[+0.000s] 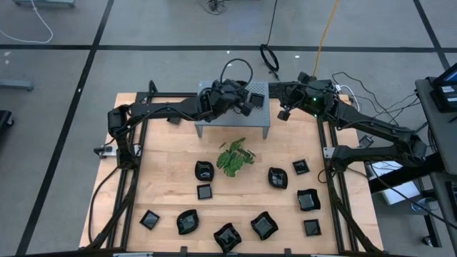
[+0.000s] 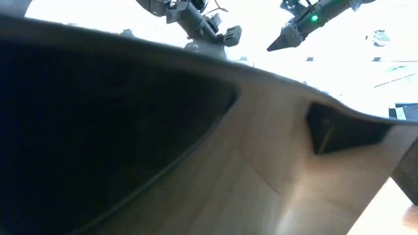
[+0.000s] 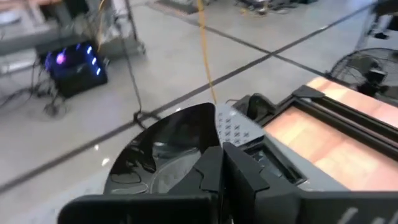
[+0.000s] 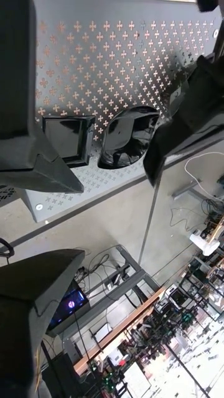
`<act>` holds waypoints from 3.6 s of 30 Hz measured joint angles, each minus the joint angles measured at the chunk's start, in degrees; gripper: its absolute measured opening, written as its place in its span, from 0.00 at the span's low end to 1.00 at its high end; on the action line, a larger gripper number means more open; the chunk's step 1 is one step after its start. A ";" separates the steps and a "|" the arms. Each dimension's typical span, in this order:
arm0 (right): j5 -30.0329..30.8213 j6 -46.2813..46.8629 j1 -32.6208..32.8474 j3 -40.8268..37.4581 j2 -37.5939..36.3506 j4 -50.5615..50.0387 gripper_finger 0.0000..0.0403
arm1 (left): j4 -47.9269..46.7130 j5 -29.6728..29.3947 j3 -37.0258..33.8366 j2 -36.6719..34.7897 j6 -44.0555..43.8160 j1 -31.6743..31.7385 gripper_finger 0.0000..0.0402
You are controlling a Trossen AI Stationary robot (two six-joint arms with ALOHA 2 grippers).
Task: Pick & Place Mini shaped plates
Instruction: Stack the leaf-shaped plate on top of the leaf-shaped plate on the shelf, then stack the leaf-shaped plate on top of the stacked leaf-shaped plates on the shelf
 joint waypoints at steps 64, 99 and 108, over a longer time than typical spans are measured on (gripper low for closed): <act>0.20 -3.66 -0.01 0.00 -0.13 0.14 0.36 | -36.80 25.07 -0.06 -15.66 -9.60 -1.12 0.41; 0.23 -2.57 0.01 0.00 -0.15 2.17 0.36 | -33.17 24.43 -34.23 -13.66 57.90 -26.90 0.41; 0.24 -1.43 0.00 0.00 -0.17 3.34 0.36 | -29.70 22.86 -34.25 -10.63 61.22 -27.42 0.41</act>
